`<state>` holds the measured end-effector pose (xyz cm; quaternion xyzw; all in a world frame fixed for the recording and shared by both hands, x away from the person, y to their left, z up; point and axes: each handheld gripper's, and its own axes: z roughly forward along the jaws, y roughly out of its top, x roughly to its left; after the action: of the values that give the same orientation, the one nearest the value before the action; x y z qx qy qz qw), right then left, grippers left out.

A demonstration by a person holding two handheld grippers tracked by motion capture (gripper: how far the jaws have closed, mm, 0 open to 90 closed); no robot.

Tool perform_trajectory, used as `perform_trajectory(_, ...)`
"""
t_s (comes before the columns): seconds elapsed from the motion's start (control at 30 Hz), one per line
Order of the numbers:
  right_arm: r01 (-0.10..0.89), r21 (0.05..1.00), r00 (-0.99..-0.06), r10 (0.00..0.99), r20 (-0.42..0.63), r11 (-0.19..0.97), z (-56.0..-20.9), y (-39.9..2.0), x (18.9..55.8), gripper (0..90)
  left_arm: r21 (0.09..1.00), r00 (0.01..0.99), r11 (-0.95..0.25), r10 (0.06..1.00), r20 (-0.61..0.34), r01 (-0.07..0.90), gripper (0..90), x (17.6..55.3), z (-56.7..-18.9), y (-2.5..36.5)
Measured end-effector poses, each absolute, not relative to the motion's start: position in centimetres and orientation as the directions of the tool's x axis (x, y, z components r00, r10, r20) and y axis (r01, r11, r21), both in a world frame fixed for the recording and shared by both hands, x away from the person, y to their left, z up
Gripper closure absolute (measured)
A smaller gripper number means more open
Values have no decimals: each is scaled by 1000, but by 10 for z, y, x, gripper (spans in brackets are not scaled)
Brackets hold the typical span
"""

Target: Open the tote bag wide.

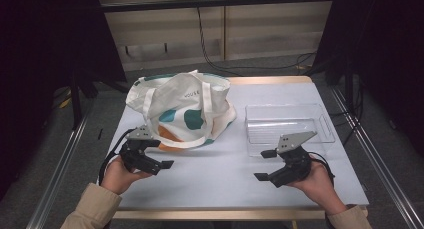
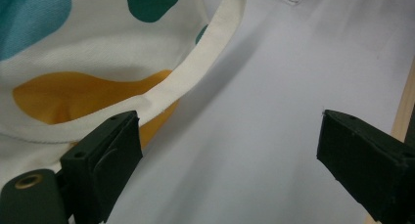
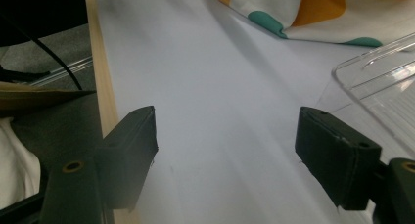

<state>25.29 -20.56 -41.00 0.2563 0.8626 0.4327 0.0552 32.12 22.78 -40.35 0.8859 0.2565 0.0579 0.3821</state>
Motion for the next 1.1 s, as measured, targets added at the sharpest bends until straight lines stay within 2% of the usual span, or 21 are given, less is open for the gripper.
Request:
perform_trajectory(0.7,379,783,-861,499,102,493,-397,-159,287,290,705,846,-573,528,-72,418,100,335,-398,236)
perform_trajectory(1.1,389,801,-845,523,114,454,-393,-132,307,332,701,845,-584,532,-51,410,114,340,-393,245)
